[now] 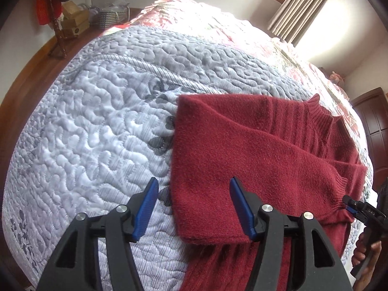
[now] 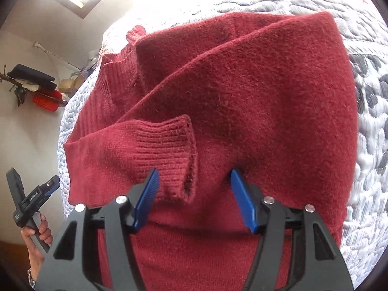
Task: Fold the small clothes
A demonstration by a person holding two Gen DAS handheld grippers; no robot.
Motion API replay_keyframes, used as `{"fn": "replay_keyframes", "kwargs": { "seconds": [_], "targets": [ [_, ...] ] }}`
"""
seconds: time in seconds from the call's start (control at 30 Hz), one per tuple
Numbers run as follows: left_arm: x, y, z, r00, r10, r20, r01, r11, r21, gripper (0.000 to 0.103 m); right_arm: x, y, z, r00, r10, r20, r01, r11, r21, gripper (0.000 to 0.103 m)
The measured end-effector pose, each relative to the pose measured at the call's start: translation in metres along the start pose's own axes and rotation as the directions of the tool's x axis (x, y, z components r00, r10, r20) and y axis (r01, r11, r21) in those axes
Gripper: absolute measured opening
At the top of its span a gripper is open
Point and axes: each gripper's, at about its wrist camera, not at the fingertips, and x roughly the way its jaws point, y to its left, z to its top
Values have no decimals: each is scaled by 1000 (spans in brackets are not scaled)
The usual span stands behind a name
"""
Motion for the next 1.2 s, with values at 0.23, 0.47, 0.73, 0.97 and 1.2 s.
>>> {"fn": "replay_keyframes", "kwargs": {
  "seconds": [0.23, 0.47, 0.73, 0.97, 1.2],
  "targets": [
    [-1, 5, 2, 1000, 15, -5, -15, 1000, -27, 63, -6, 32, 3, 993, -115, -4, 113, 981, -157, 41],
    [6, 0, -1, 1000, 20, -16, -20, 999, -30, 63, 10, 36, 10, 989, -143, -37, 135, 976, -169, 25],
    [0, 1, 5, 999, 33, 1, -33, 999, -34, 64, -57, 34, 10, 992, -67, 105, 89, 973, -213, 5],
    [7, -17, 9, 1000, 26, 0, -26, 1000, 2, 64, -107, -5, 9, 967, -147, 210, 176, 976, -126, 5],
    [49, -46, 7, 997, 2, -79, 3, 999, 54, 67, -78, -46, 4, 978, -150, 142, 159, 986, -52, 5]
  ]
}}
